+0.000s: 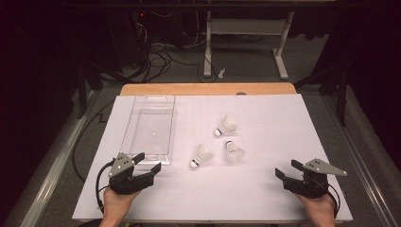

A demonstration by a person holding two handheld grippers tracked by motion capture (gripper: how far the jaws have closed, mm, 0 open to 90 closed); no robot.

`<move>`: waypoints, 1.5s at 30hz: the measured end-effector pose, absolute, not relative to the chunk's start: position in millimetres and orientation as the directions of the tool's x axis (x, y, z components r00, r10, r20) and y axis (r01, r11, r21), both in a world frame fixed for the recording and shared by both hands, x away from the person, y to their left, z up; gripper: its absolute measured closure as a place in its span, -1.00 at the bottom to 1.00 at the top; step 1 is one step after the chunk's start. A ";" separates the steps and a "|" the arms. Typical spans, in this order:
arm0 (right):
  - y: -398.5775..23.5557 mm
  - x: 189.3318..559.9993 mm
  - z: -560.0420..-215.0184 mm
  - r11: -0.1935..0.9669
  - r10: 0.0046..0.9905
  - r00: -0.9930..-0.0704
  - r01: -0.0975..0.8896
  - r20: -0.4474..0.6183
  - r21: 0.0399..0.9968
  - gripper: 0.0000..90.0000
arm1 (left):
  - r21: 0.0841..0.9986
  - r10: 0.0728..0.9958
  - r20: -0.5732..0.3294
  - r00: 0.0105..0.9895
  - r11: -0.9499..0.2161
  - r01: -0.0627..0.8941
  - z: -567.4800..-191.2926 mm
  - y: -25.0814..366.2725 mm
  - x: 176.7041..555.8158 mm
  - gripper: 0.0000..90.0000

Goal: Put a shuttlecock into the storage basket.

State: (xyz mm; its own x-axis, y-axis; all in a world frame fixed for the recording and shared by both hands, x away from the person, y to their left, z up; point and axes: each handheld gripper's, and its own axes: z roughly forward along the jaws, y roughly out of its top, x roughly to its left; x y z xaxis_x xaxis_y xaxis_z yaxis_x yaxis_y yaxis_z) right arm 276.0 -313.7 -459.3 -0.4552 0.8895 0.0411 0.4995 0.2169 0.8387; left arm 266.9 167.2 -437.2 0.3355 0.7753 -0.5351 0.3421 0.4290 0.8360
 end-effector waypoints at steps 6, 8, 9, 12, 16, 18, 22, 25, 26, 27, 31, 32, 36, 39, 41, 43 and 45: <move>-313.7 276.0 -459.4 0.217 0.889 -0.455 0.500 0.041 0.838 -0.38 | 0.834 0.771 -0.540 0.337 0.437 0.337 -434.2 164.8 267.5 -0.34; -313.6 276.0 -459.4 0.218 0.889 -0.456 0.498 0.039 0.839 -0.38 | 0.834 0.769 -0.541 0.340 0.438 0.336 -433.4 163.7 267.8 -0.34; -313.7 275.9 -459.3 0.218 0.890 -0.455 0.498 0.039 0.839 -0.38 | 0.834 0.769 -0.541 0.342 0.437 0.337 -433.2 162.9 268.0 -0.33; -313.9 275.9 -459.3 0.217 0.890 -0.454 0.497 0.038 0.840 -0.38 | 0.835 0.768 -0.539 0.345 0.434 0.338 -432.8 159.9 269.2 -0.33; -313.7 275.9 -459.3 0.217 0.890 -0.455 0.498 0.040 0.840 -0.38 | 0.843 0.774 -0.527 0.351 0.422 0.333 -432.2 155.5 270.3 -0.33; -313.8 275.8 -459.2 0.217 0.890 -0.455 0.498 0.039 0.839 -0.38 | 0.845 0.776 -0.525 0.350 0.425 0.325 -431.2 153.9 270.9 -0.33; -313.5 275.9 -459.4 0.219 0.889 -0.455 0.498 0.039 0.839 -0.38 | 0.842 0.771 -0.530 0.353 0.431 0.324 -429.7 151.2 272.2 -0.33; -313.7 276.0 -459.4 0.219 0.889 -0.456 0.497 0.038 0.839 -0.38 | 0.836 0.763 -0.540 0.355 0.437 0.332 -428.6 149.2 273.4 -0.33; -313.8 275.9 -459.4 0.218 0.890 -0.455 0.498 0.039 0.839 -0.38 | 0.835 0.761 -0.541 0.357 0.437 0.334 -428.4 148.6 273.6 -0.33; -313.8 275.9 -459.3 0.219 0.889 -0.456 0.497 0.038 0.839 -0.38 | 0.835 0.761 -0.542 0.358 0.438 0.334 -428.2 147.8 273.9 -0.32; -313.7 276.0 -459.4 0.219 0.889 -0.456 0.498 0.038 0.839 -0.38 | 0.836 0.761 -0.539 0.362 0.429 0.342 -427.6 144.0 274.7 -0.32; -313.7 276.0 -459.4 0.219 0.889 -0.455 0.498 0.038 0.839 -0.38 | 0.836 0.760 -0.539 0.363 0.429 0.342 -427.6 142.8 275.0 -0.32; -313.7 276.0 -459.5 0.218 0.890 -0.455 0.499 0.039 0.839 -0.39 | 0.834 0.755 -0.542 0.369 0.427 0.350 -427.4 138.6 276.0 -0.32; -313.5 275.9 -459.4 0.218 0.889 -0.456 0.499 0.040 0.839 -0.39 | 0.832 0.750 -0.544 0.377 0.426 0.355 -427.1 135.7 276.5 -0.32; -313.6 276.0 -459.5 0.218 0.889 -0.456 0.498 0.040 0.839 -0.39 | 0.835 0.748 -0.541 0.384 0.422 0.354 -427.0 133.8 276.7 -0.32; -313.6 276.0 -459.5 0.218 0.889 -0.456 0.499 0.040 0.839 -0.39 | 0.836 0.745 -0.540 0.392 0.418 0.356 -427.2 131.8 277.1 -0.32; -313.6 276.0 -459.5 0.219 0.889 -0.456 0.499 0.040 0.838 -0.39 | 0.839 0.744 -0.534 0.402 0.410 0.357 -428.0 129.4 277.4 -0.33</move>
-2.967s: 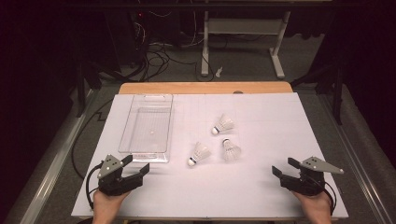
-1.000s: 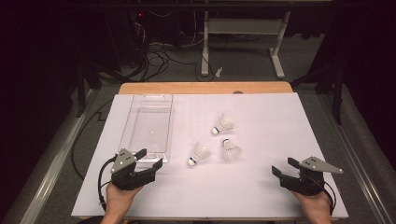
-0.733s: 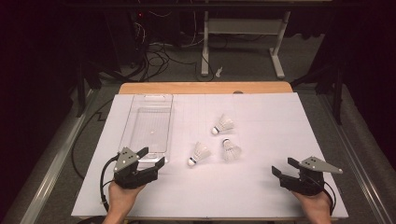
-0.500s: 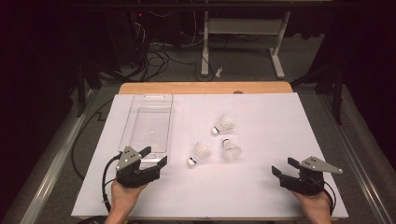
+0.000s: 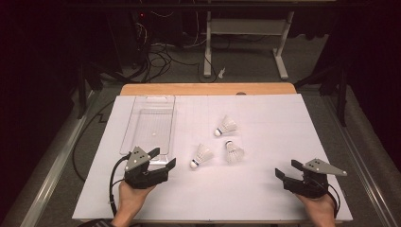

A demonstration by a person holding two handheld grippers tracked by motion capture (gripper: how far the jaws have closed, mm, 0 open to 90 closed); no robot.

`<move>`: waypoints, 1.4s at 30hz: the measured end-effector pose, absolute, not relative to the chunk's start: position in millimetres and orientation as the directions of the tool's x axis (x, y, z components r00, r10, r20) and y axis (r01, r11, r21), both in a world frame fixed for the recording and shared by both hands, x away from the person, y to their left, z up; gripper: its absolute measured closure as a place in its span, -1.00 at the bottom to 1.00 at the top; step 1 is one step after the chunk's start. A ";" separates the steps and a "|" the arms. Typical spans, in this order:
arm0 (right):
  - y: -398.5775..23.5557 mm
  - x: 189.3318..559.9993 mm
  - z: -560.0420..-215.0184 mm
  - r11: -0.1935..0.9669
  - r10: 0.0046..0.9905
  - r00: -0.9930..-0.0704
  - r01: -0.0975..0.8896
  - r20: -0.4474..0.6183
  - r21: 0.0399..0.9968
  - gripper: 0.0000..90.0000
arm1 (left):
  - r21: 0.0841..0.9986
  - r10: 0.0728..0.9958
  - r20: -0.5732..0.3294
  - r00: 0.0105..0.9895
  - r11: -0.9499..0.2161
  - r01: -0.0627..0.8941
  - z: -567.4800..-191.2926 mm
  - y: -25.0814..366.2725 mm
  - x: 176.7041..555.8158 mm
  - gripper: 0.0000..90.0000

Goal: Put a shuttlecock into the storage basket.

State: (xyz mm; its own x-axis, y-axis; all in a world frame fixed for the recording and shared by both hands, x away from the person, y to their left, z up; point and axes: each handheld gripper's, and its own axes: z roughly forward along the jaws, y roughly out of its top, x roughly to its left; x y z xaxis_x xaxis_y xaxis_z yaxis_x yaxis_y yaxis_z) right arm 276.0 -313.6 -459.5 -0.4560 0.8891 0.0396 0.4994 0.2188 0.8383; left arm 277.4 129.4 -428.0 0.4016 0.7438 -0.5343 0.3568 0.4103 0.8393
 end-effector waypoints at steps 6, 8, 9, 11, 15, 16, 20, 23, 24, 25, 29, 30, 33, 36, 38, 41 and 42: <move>-313.7 276.0 -459.5 0.220 0.889 -0.457 0.498 0.038 0.839 -0.39 | 0.844 0.740 -0.527 0.418 0.397 0.361 -427.7 125.3 278.1 -0.33; -313.7 275.9 -459.5 0.220 0.889 -0.456 0.498 0.038 0.839 -0.39 | 0.838 0.735 -0.536 0.415 0.403 0.367 -427.6 123.5 279.3 -0.33; -313.8 275.9 -459.5 0.220 0.889 -0.456 0.498 0.038 0.839 -0.38 | 0.838 0.738 -0.534 0.412 0.399 0.371 -428.2 122.7 280.1 -0.34; -313.8 275.9 -459.6 0.220 0.889 -0.455 0.500 0.038 0.838 -0.38 | 0.842 0.748 -0.526 0.405 0.391 0.373 -429.4 120.6 281.5 -0.34; -313.8 275.9 -459.6 0.221 0.890 -0.455 0.499 0.037 0.838 -0.38 | 0.841 0.743 -0.530 0.410 0.394 0.372 -428.3 117.5 282.3 -0.33; -313.8 275.9 -459.6 0.221 0.890 -0.455 0.500 0.037 0.837 -0.39 | 0.840 0.742 -0.530 0.411 0.393 0.374 -428.2 116.7 282.5 -0.33; -313.7 275.8 -459.6 0.221 0.890 -0.455 0.500 0.037 0.837 -0.38 | 0.841 0.753 -0.522 0.400 0.379 0.385 -430.0 112.8 285.0 -0.31; -313.8 275.9 -459.6 0.221 0.890 -0.455 0.499 0.036 0.838 -0.38 | 0.846 0.769 -0.509 0.386 0.364 0.390 -431.0 110.1 287.1 -0.28; -313.8 275.8 -459.5 0.221 0.890 -0.455 0.499 0.036 0.838 -0.38 | 0.844 0.770 -0.511 0.382 0.366 0.392 -430.9 109.2 287.7 -0.27; -313.9 275.8 -459.5 0.222 0.890 -0.455 0.498 0.035 0.838 -0.38 | 0.844 0.772 -0.510 0.380 0.363 0.396 -430.8 108.5 288.2 -0.26; -314.0 275.8 -459.4 0.221 0.889 -0.456 0.497 0.035 0.839 -0.38 | 0.843 0.774 -0.508 0.377 0.357 0.402 -430.3 105.4 290.1 -0.25; -314.1 275.8 -459.4 0.222 0.889 -0.456 0.496 0.035 0.839 -0.38 | 0.841 0.772 -0.512 0.377 0.360 0.404 -430.1 104.6 290.6 -0.25; -313.9 275.5 -459.4 0.219 0.890 -0.454 0.498 0.038 0.839 -0.38 | 0.833 0.759 -0.525 0.385 0.364 0.418 -429.7 103.5 292.1 -0.25; -314.1 275.5 -459.3 0.218 0.891 -0.453 0.499 0.037 0.839 -0.38 | 0.828 0.755 -0.530 0.386 0.362 0.429 -429.7 101.2 294.3 -0.24; -314.1 275.5 -459.4 0.219 0.890 -0.454 0.498 0.036 0.839 -0.38 | 0.827 0.754 -0.530 0.387 0.358 0.434 -429.6 99.7 295.6 -0.23; -314.0 275.3 -459.2 0.221 0.891 -0.453 0.497 0.035 0.839 -0.38 | 0.825 0.751 -0.534 0.388 0.362 0.434 -429.3 96.6 297.9 -0.22; -314.0 275.2 -459.1 0.220 0.891 -0.453 0.497 0.035 0.839 -0.38 | 0.827 0.753 -0.531 0.389 0.359 0.433 -429.2 95.8 298.7 -0.22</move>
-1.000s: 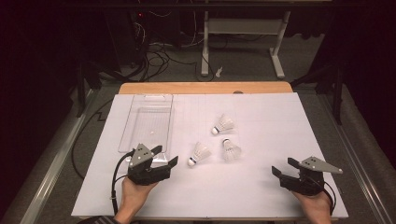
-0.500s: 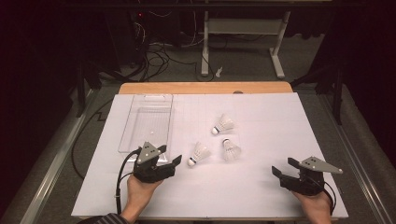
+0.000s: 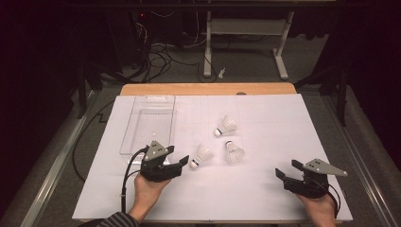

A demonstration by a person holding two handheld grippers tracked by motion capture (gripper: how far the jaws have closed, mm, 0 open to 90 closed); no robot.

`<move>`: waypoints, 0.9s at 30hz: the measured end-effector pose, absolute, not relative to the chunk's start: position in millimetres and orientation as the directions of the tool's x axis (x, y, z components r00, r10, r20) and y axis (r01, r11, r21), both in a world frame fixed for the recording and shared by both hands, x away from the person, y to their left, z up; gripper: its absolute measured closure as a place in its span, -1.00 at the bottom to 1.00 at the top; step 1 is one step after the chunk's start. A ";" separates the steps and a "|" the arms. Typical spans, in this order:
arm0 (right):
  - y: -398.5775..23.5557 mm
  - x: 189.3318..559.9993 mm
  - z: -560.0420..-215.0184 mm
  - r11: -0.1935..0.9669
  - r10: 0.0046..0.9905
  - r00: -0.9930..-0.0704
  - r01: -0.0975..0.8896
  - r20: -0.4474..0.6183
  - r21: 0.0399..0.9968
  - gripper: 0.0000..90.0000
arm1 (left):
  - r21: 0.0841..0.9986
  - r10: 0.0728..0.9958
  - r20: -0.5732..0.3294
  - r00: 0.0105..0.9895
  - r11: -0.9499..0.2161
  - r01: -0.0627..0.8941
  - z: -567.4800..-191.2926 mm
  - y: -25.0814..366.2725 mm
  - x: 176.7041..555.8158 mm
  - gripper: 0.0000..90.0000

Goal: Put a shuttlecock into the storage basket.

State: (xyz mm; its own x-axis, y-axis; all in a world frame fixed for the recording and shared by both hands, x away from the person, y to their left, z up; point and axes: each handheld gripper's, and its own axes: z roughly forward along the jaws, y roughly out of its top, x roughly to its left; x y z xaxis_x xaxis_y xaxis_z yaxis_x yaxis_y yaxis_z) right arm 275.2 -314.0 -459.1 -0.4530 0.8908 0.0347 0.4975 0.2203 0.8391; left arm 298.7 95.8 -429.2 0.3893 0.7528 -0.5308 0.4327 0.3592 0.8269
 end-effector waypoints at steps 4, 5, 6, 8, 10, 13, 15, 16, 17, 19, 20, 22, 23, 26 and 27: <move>-314.0 275.3 -459.1 0.223 0.890 -0.455 0.495 0.032 0.840 -0.38 | 0.830 0.753 -0.528 0.393 0.359 0.427 -428.4 91.2 301.7 -0.22; -313.8 275.3 -459.1 0.223 0.890 -0.455 0.495 0.033 0.840 -0.38 | 0.830 0.752 -0.529 0.393 0.361 0.426 -428.3 89.7 302.5 -0.22; -313.7 275.3 -459.0 0.223 0.889 -0.456 0.495 0.032 0.840 -0.38 | 0.831 0.753 -0.526 0.395 0.358 0.425 -428.4 88.8 303.2 -0.22; -313.5 275.1 -459.0 0.224 0.889 -0.456 0.495 0.032 0.840 -0.38 | 0.832 0.754 -0.526 0.394 0.359 0.423 -428.2 86.2 304.9 -0.22; -313.5 275.1 -458.9 0.225 0.889 -0.457 0.494 0.031 0.840 -0.38 | 0.834 0.756 -0.522 0.395 0.355 0.423 -427.8 84.0 306.8 -0.22; -313.5 275.1 -458.9 0.225 0.889 -0.457 0.492 0.030 0.841 -0.38 | 0.835 0.756 -0.521 0.396 0.354 0.422 -426.7 80.2 309.6 -0.21; -313.6 275.1 -458.8 0.227 0.888 -0.458 0.490 0.027 0.842 -0.38 | 0.838 0.761 -0.513 0.399 0.341 0.426 -426.5 78.1 311.2 -0.21; -313.7 275.1 -458.8 0.227 0.888 -0.458 0.490 0.027 0.842 -0.38 | 0.839 0.761 -0.510 0.401 0.336 0.428 -426.4 76.9 312.0 -0.21; -313.6 275.0 -458.8 0.227 0.888 -0.458 0.490 0.027 0.842 -0.39 | 0.839 0.761 -0.511 0.400 0.339 0.426 -426.0 75.4 312.6 -0.21; -313.2 274.8 -458.7 0.225 0.889 -0.458 0.491 0.029 0.841 -0.38 | 0.841 0.762 -0.507 0.403 0.336 0.424 -425.3 73.3 313.5 -0.21; -313.0 274.7 -458.7 0.226 0.889 -0.458 0.491 0.029 0.841 -0.38 | 0.843 0.762 -0.504 0.406 0.331 0.425 -424.9 72.7 313.9 -0.21; -312.9 274.7 -458.7 0.226 0.888 -0.458 0.491 0.029 0.841 -0.39 | 0.843 0.760 -0.504 0.410 0.330 0.425 -424.0 70.6 314.7 -0.21; -312.9 274.7 -458.7 0.225 0.889 -0.458 0.491 0.029 0.841 -0.39 | 0.844 0.761 -0.501 0.413 0.326 0.426 -423.7 69.6 315.2 -0.21; -312.9 274.7 -458.7 0.226 0.888 -0.458 0.491 0.029 0.841 -0.39 | 0.843 0.757 -0.502 0.417 0.322 0.430 -422.9 65.8 317.0 -0.21; -312.9 274.7 -458.7 0.226 0.888 -0.458 0.491 0.030 0.841 -0.39 | 0.840 0.754 -0.508 0.416 0.327 0.432 -422.6 64.2 317.8 -0.21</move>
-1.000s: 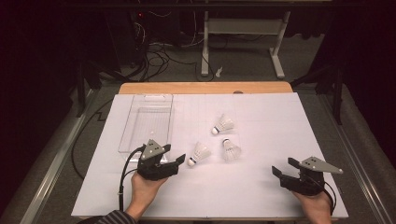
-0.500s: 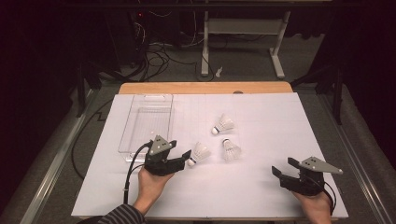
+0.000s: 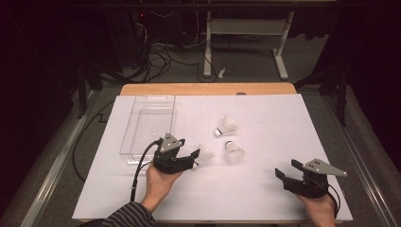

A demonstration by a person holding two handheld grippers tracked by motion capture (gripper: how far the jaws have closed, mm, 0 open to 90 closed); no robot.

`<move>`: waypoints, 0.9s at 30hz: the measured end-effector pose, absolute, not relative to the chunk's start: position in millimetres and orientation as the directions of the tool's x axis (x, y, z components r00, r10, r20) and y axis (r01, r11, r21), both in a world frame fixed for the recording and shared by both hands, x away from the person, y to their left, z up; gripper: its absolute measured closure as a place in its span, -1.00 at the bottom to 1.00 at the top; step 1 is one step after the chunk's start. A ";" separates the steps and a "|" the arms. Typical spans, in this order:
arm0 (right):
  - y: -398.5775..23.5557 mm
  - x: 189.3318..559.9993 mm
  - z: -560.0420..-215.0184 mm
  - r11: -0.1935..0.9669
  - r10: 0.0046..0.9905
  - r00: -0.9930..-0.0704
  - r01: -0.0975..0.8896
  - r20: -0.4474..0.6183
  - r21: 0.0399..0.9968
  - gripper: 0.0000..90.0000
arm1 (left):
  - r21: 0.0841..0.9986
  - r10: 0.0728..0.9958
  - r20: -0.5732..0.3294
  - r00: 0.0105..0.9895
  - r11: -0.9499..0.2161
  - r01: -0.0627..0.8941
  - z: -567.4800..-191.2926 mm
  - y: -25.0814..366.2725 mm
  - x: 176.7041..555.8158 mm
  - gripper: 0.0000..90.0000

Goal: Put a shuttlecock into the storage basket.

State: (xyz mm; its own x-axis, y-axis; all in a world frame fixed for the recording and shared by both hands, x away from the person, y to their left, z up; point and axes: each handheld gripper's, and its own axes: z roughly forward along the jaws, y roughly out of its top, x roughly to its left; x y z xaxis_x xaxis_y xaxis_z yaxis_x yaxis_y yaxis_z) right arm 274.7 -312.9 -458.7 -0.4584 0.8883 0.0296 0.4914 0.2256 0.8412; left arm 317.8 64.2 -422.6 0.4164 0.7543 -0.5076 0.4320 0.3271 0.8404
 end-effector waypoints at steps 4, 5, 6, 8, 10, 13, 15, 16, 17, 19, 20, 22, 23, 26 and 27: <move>-312.7 274.7 -458.7 0.225 0.888 -0.458 0.492 0.030 0.841 -0.39 | 0.837 0.752 -0.510 0.418 0.322 0.443 -423.1 58.8 320.8 -0.21; -312.8 274.7 -458.7 0.226 0.888 -0.459 0.492 0.030 0.841 -0.39 | 0.836 0.751 -0.512 0.418 0.322 0.446 -423.1 57.4 321.5 -0.21; -312.7 274.8 -458.8 0.226 0.888 -0.459 0.492 0.030 0.841 -0.39 | 0.835 0.751 -0.511 0.419 0.318 0.449 -423.1 56.2 322.0 -0.21; -312.7 274.9 -458.9 0.227 0.887 -0.460 0.492 0.030 0.840 -0.39 | 0.832 0.748 -0.514 0.419 0.317 0.455 -422.7 53.8 323.3 -0.21; -312.6 274.9 -458.9 0.228 0.887 -0.461 0.492 0.029 0.840 -0.39 | 0.826 0.745 -0.521 0.416 0.318 0.465 -421.7 51.3 324.6 -0.21; -312.6 274.9 -458.9 0.230 0.886 -0.463 0.490 0.028 0.841 -0.39 | 0.825 0.748 -0.517 0.416 0.306 0.475 -420.7 48.2 326.3 -0.21; -312.6 274.9 -458.9 0.229 0.886 -0.463 0.491 0.029 0.841 -0.39 | 0.822 0.749 -0.517 0.414 0.301 0.483 -420.0 46.4 327.5 -0.22; -312.6 274.9 -458.9 0.229 0.886 -0.463 0.491 0.028 0.841 -0.39 | 0.821 0.750 -0.517 0.412 0.300 0.485 -419.7 45.5 328.0 -0.21; -312.6 275.0 -458.9 0.231 0.885 -0.464 0.489 0.027 0.841 -0.39 | 0.821 0.752 -0.515 0.412 0.295 0.489 -419.6 44.9 328.6 -0.21; -312.4 275.0 -458.9 0.232 0.884 -0.466 0.488 0.027 0.841 -0.39 | 0.819 0.756 -0.512 0.408 0.286 0.498 -419.6 43.7 329.7 -0.21; -312.4 275.0 -458.9 0.232 0.884 -0.466 0.488 0.027 0.842 -0.39 | 0.818 0.757 -0.512 0.406 0.285 0.500 -419.6 43.0 330.4 -0.21; -312.4 275.0 -459.0 0.231 0.884 -0.466 0.489 0.028 0.841 -0.39 | 0.813 0.761 -0.510 0.402 0.274 0.513 -419.6 42.0 331.8 -0.21; -312.4 275.0 -459.0 0.232 0.884 -0.467 0.489 0.027 0.841 -0.39 | 0.811 0.763 -0.508 0.401 0.266 0.521 -419.6 41.5 332.6 -0.21; -312.3 275.1 -459.0 0.234 0.884 -0.467 0.489 0.026 0.840 -0.39 | 0.806 0.769 -0.500 0.399 0.245 0.539 -419.3 39.9 334.2 -0.20; -312.2 275.0 -458.9 0.233 0.884 -0.467 0.489 0.026 0.840 -0.38 | 0.804 0.772 -0.494 0.400 0.231 0.548 -419.0 39.5 334.8 -0.20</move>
